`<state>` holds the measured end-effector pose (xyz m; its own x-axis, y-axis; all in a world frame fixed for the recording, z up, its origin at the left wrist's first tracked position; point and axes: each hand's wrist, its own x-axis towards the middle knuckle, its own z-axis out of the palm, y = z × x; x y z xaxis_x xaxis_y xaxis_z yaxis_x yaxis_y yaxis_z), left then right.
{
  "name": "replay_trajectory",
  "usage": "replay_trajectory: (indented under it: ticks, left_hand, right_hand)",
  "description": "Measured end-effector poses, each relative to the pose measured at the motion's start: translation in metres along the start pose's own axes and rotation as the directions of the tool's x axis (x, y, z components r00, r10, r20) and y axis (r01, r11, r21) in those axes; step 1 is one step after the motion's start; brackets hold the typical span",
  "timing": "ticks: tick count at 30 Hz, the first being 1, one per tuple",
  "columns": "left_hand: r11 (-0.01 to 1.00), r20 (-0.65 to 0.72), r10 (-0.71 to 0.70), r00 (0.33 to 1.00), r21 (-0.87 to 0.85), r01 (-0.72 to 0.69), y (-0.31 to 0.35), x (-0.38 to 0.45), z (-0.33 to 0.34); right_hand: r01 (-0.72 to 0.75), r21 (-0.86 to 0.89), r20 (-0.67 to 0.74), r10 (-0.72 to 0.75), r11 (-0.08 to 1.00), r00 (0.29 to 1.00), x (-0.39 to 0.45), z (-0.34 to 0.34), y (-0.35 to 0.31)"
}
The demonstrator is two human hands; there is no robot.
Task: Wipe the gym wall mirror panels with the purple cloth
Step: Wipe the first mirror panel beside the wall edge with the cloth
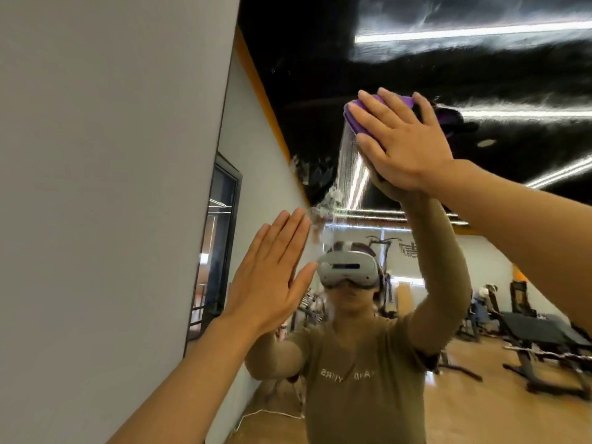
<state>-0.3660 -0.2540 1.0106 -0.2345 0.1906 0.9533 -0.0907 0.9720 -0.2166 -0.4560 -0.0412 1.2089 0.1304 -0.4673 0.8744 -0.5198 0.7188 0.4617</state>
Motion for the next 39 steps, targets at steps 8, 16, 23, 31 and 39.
replay_trajectory:
  ticks: [8, 16, 23, 31, 39]
  left_hand:
    - [0.999, 0.004, -0.015, 1.000, -0.044, 0.015, 0.003, -0.001, -0.003]
    - [1.000, 0.016, 0.025, 1.000, 0.006, -0.026, -0.008, -0.002, -0.006]
    - [0.997, 0.011, 0.074, 0.997, -0.009, -0.073, -0.015, -0.002, -0.010]
    - [0.996, 0.011, 0.084, 0.996, -0.011, -0.084, -0.030, -0.003, -0.012]
    - [0.994, -0.038, 0.102, 0.994, -0.023, -0.103, -0.038, -0.002, -0.006]
  right_hand:
    - [0.234, 0.000, 0.003, -0.234, 0.972, 0.972, -0.087, 0.014, -0.038]
    - [0.522, 0.030, 0.006, -0.522, 0.852, 0.853, -0.141, 0.029, -0.055]
    - [0.505, 0.021, 0.119, -0.504, 0.863, 0.856, -0.073, 0.009, -0.036]
    - [0.000, 0.014, 0.042, 0.000, 1.000, 0.999, 0.002, 0.007, -0.044]
    - [-0.069, 0.023, -0.093, 0.071, 0.997, 0.993, -0.096, 0.036, -0.119]
